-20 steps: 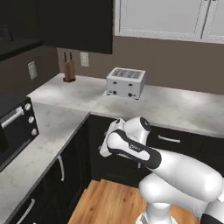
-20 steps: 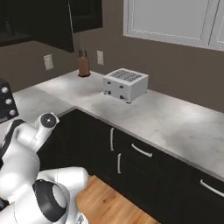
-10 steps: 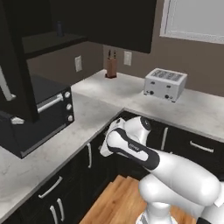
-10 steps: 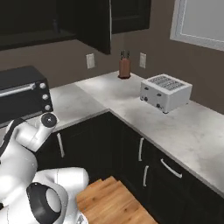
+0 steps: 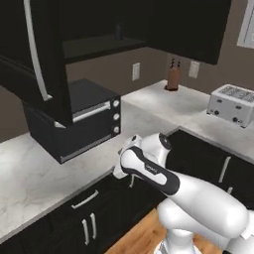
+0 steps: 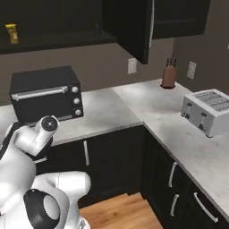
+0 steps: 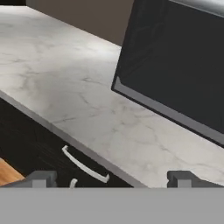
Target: Collect the turmeric, mayonnaise, and shaker from the cabinet and place them next to the stove.
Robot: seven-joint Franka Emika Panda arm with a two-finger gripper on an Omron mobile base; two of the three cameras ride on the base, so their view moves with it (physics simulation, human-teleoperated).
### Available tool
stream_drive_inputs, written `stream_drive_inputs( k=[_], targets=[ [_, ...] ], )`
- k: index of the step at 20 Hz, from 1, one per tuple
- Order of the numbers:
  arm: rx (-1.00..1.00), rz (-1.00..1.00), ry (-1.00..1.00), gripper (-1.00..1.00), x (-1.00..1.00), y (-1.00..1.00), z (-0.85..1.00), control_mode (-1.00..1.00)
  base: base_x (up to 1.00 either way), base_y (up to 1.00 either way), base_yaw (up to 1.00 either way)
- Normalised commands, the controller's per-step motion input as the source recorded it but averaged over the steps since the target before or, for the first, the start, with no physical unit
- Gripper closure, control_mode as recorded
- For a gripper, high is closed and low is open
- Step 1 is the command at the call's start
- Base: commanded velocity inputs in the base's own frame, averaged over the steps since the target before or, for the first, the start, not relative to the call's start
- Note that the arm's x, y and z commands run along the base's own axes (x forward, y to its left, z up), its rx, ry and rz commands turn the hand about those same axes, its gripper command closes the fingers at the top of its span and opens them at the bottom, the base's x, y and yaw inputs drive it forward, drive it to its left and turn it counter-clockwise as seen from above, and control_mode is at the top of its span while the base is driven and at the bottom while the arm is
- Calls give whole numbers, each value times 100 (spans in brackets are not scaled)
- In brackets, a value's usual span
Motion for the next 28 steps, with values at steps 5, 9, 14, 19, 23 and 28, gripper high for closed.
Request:
stream_drive_inputs(
  k=[5, 9, 14, 19, 23, 28],
  targets=[
    [0, 0, 0, -100, 0, 0, 0, 100, 65, 0, 38],
    [0, 0, 0, -100, 0, 0, 0, 100, 55, -11, 33],
    [0, 0, 0, -100, 0, 0, 0, 100, 46, -28, 23],
    [0, 0, 0, -100, 0, 0, 0, 100, 49, -32, 20],
    [0, 0, 0, -100, 0, 0, 0, 100, 58, -17, 16],
    [0, 0, 0, -100, 0, 0, 0, 100, 61, -3, 17]
  ],
)
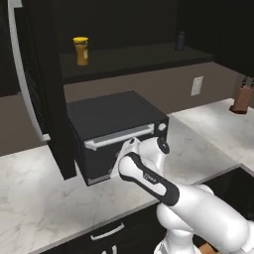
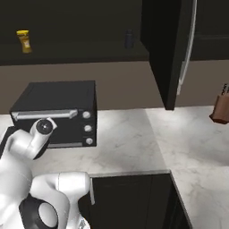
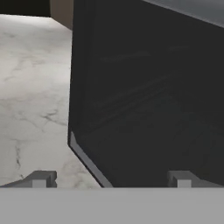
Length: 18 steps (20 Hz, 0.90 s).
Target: Collect the turmeric, mayonnaise, and shaker from the cabinet and place them next to the stove.
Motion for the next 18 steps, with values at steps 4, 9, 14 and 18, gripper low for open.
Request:
stream_drive_inputs(
  k=[4, 9, 14, 18],
  targets=[
    [0, 0, 0, -100, 0, 0, 0, 100, 68, 0, 21],
    [0, 0, 0, -100, 0, 0, 0, 100, 66, 3, 20],
    [0, 2, 0, -100, 20, 4, 16, -100, 37, 13, 6],
    [0, 5, 0, -100, 31, 0, 51, -100, 0, 0, 0]
  ],
)
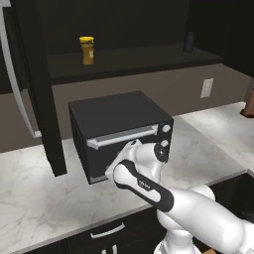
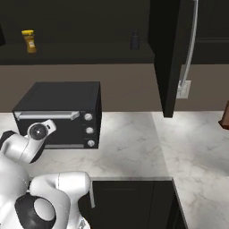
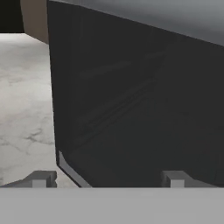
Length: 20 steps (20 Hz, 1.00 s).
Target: Collect the turmeric, mayonnaise, and shaker from the cabinet and place them next to the stove.
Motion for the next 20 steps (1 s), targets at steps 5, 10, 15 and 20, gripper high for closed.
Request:
stream_drive_inputs(
  k=[5, 10, 15, 20],
  targets=[
    [0, 7, 0, -100, 6, -13, 61, -100, 0, 0, 0],
    [0, 2, 0, -100, -2, -24, 63, -100, 0, 0, 0],
    [0, 0, 0, -100, -32, -20, 54, -100, 0, 0, 0],
    [0, 0, 0, -100, -56, -10, 54, -100, 0, 0, 0]
  ],
)
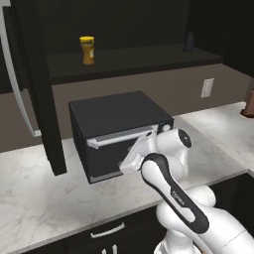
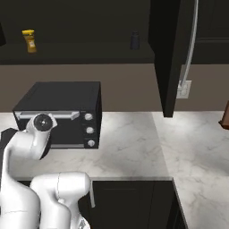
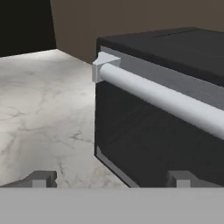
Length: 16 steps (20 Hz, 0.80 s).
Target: Collect the turmeric, mayonnaise, and shaker from the cabinet and place them next to the stove.
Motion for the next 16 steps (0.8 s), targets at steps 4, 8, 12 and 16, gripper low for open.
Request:
stream_drive_inputs(
  k=[4, 8, 12, 16],
  targets=[
    [0, 0, 0, -100, -65, -3, 63, -100, 0, 0, 0],
    [0, -1, 0, -100, -37, -1, 80, -100, 0, 0, 0],
    [0, -5, 0, -100, -6, 0, 94, -100, 0, 0, 0],
    [0, -7, 0, -100, 0, 0, 95, -100, 0, 0, 0]
  ],
)
